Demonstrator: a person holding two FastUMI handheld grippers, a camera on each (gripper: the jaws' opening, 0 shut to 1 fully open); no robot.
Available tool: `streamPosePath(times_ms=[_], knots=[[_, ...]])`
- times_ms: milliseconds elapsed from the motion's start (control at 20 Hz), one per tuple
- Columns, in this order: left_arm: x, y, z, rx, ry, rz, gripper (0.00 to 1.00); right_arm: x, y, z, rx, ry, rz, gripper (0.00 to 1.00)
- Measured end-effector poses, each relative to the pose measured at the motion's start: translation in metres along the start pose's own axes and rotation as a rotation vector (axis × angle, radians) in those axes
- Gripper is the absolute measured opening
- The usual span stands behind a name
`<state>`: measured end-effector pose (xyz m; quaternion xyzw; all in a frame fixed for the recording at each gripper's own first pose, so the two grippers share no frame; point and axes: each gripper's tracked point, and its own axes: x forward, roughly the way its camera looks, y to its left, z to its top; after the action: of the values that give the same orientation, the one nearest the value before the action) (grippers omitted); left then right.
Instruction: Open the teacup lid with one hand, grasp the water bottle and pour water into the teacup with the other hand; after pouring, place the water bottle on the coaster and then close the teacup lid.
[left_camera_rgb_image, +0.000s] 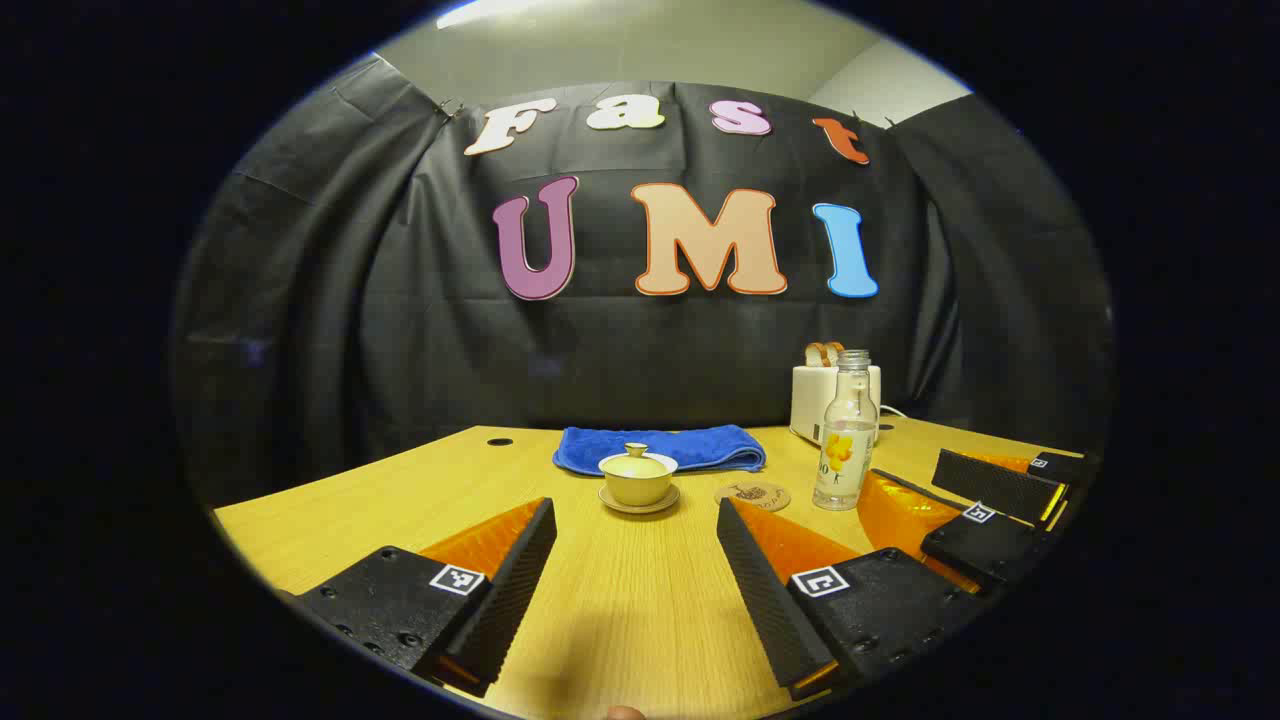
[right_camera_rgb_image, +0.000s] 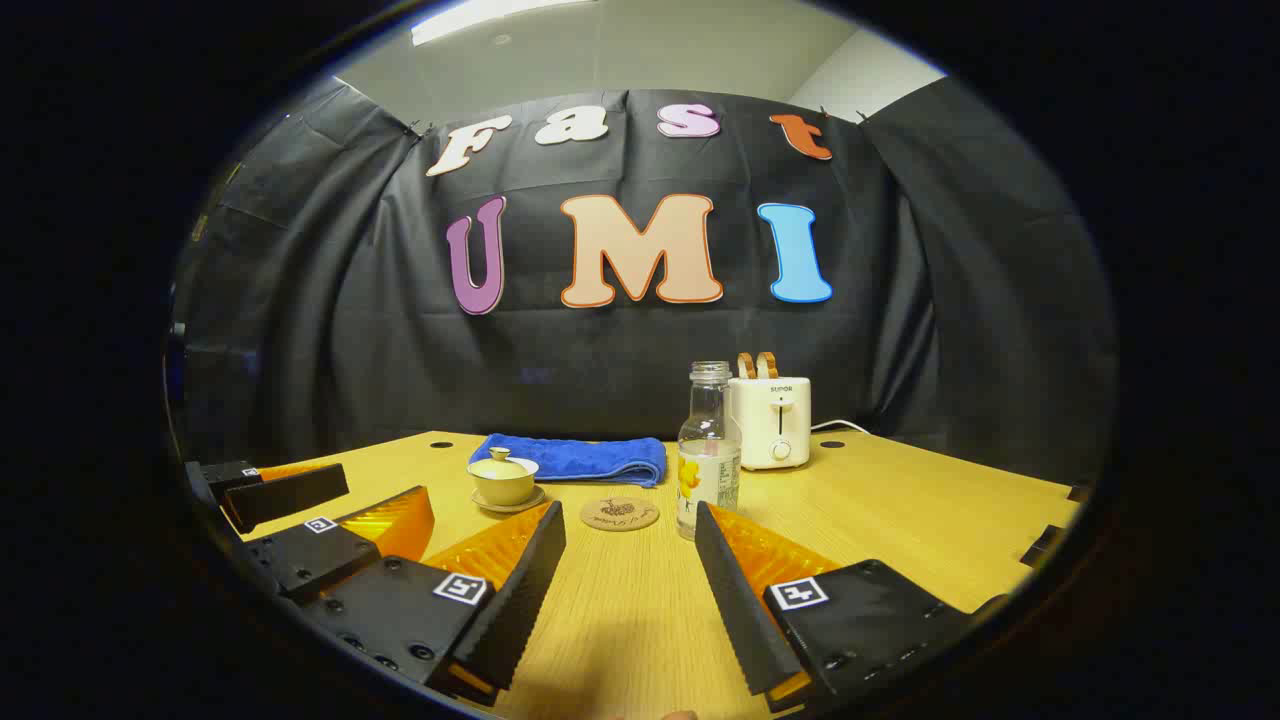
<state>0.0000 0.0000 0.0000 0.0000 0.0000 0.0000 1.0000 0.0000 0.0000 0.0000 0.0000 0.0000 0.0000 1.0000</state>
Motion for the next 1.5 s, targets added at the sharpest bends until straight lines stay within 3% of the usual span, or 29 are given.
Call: streamPosePath(times_ms=[1500], knots=[[0.0002, 0.0013, -0.0016, 0.002, -0.001, 0.013, 0.95, 0.0012, -0.0040, -0.0010, -0.001, 0.000, -0.022, 0.86]])
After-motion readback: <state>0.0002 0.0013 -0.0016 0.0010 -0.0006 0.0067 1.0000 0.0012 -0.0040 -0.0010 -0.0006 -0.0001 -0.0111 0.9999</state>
